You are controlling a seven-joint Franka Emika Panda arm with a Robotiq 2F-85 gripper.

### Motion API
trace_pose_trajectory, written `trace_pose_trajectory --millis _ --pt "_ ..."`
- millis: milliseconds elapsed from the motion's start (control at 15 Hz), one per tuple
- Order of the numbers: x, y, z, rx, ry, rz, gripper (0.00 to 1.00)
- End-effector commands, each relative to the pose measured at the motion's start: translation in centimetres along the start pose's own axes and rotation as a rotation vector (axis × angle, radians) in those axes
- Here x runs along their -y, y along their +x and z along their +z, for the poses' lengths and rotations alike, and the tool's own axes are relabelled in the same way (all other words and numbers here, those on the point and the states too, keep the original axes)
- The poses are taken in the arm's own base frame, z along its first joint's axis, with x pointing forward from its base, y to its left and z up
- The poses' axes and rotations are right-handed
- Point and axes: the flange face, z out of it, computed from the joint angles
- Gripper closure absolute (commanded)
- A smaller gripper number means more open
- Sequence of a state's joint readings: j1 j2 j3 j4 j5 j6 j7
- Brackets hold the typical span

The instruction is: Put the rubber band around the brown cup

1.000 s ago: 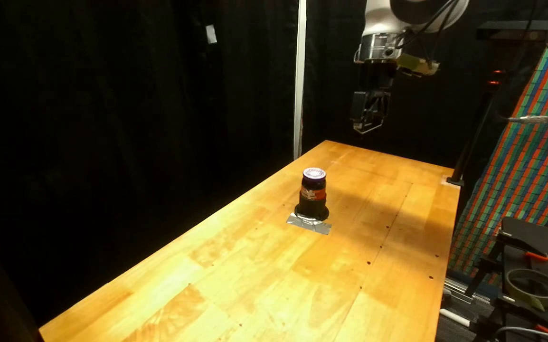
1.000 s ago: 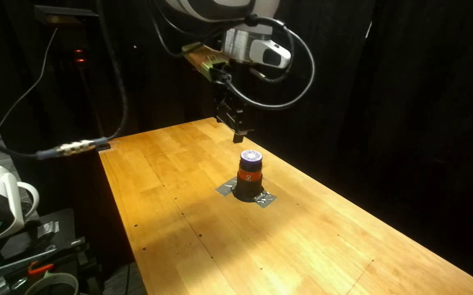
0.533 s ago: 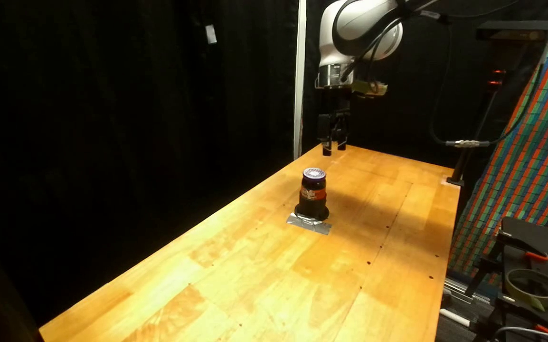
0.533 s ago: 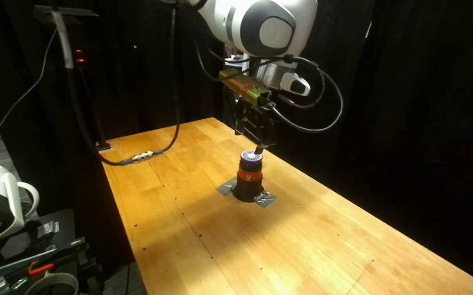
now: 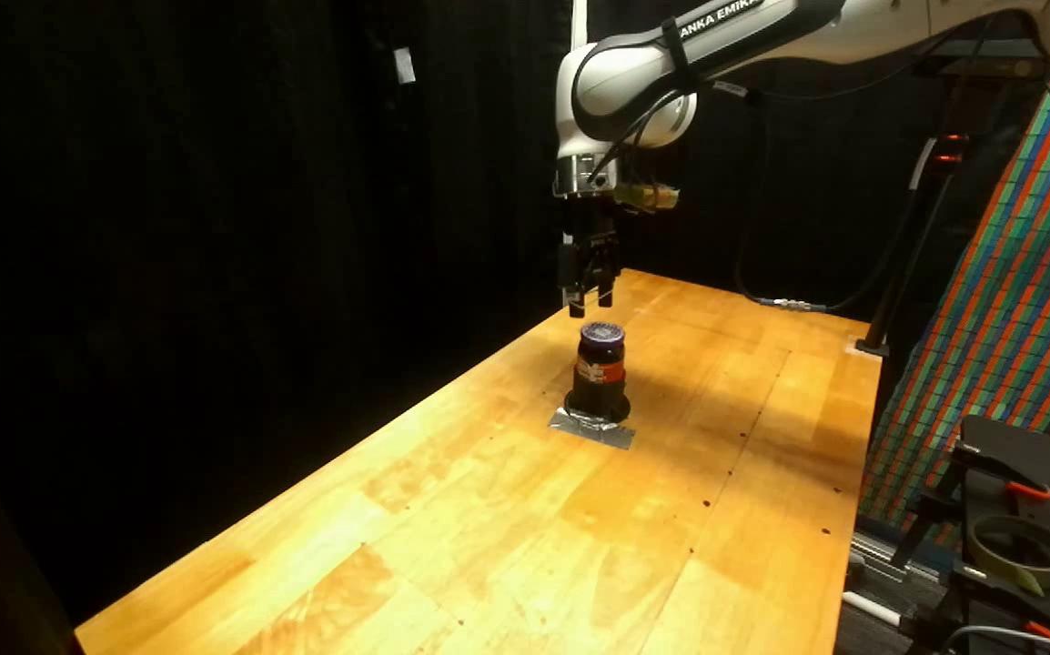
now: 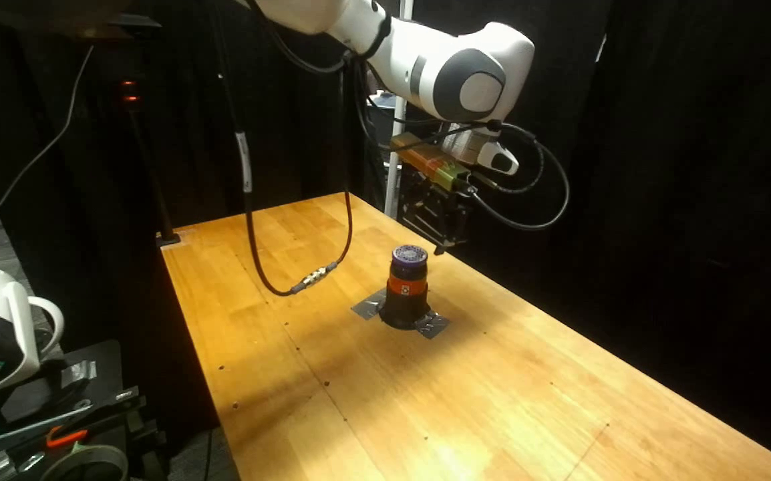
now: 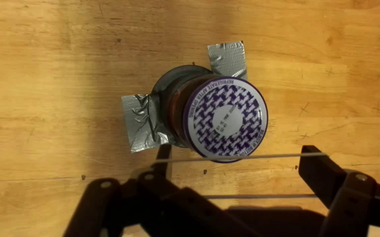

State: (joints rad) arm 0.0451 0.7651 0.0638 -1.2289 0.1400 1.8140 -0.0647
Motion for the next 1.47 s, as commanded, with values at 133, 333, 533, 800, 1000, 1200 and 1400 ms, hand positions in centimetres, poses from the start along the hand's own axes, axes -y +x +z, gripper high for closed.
trace_pose_trajectory --millis 133,333,533,800,1000,1200,1400 --pt "0.6 2.4 2.0 0.109 0.006 -0.016 0.00" --pt "0.6 3.0 3.6 0.148 0.005 -0.016 0.00" --pt "0.3 3.4 4.6 0.164 0.003 -0.014 0.00" --pt "0.1 2.4 6.2 0.250 -0.035 -0.045 0.00" --pt "-0.3 1.4 7.4 0.291 -0.064 -0.080 0.00" --pt "0.0 0.6 8.1 0.260 -0.112 -0.084 0.00" --pt "1.0 0.6 7.6 0.129 -0.167 -0.060 0.00"
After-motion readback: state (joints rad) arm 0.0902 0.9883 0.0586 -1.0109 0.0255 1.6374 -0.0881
